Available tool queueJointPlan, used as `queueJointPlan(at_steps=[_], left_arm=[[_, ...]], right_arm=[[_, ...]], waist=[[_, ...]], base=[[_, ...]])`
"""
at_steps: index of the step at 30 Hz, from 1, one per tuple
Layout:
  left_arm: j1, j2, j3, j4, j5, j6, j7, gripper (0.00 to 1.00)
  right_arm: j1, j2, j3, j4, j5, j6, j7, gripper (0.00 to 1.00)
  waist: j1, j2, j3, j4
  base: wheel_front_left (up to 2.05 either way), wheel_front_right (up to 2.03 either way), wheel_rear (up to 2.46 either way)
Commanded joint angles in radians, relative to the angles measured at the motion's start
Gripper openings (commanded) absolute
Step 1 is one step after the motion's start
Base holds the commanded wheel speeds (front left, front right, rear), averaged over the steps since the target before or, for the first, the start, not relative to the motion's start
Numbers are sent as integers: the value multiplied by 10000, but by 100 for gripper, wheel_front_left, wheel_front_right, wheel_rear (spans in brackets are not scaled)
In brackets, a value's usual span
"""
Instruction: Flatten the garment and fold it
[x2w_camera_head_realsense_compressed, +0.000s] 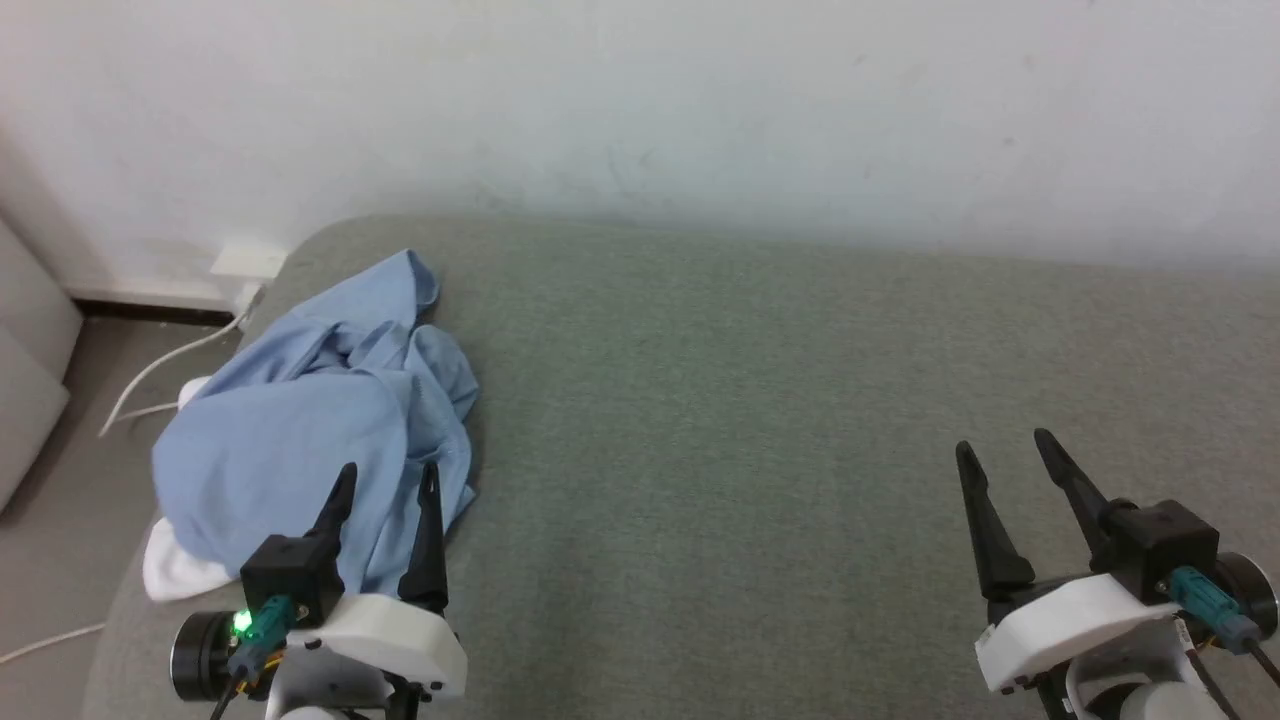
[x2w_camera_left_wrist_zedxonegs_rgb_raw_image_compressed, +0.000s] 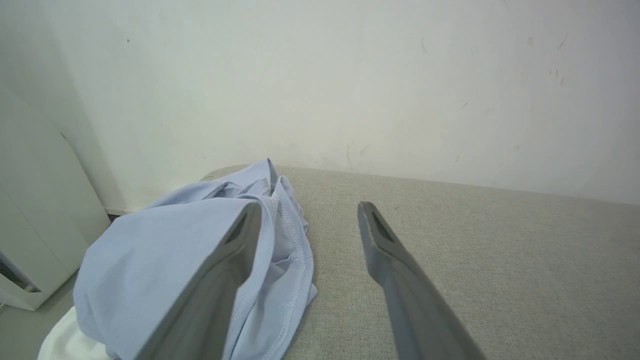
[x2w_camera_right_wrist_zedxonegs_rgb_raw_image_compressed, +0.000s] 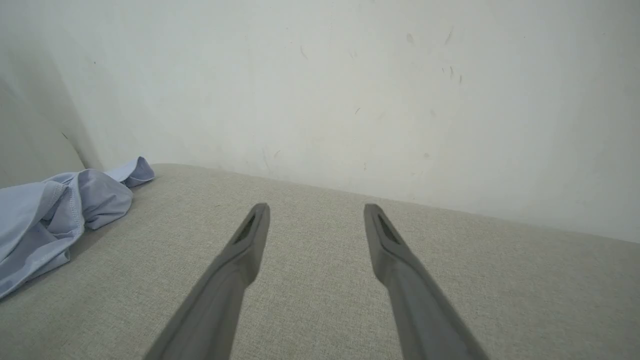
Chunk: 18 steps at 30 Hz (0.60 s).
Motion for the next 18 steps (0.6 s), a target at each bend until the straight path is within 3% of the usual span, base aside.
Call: queueJointPlan(at_steps=[1,18], left_arm=[[-159,-6,11,-31,-117,-10,-103,100],[-74,-10,42,-121,-612,98,-458,100]], right_arm=[[36,13,19,-47,118,-6,-98,100],[48,18,184,-107,287,-9,-373,100]], waist=[[0,0,33,372],[0,0,51,1646]], base=[[0,0,0],[-8,-8,-8]])
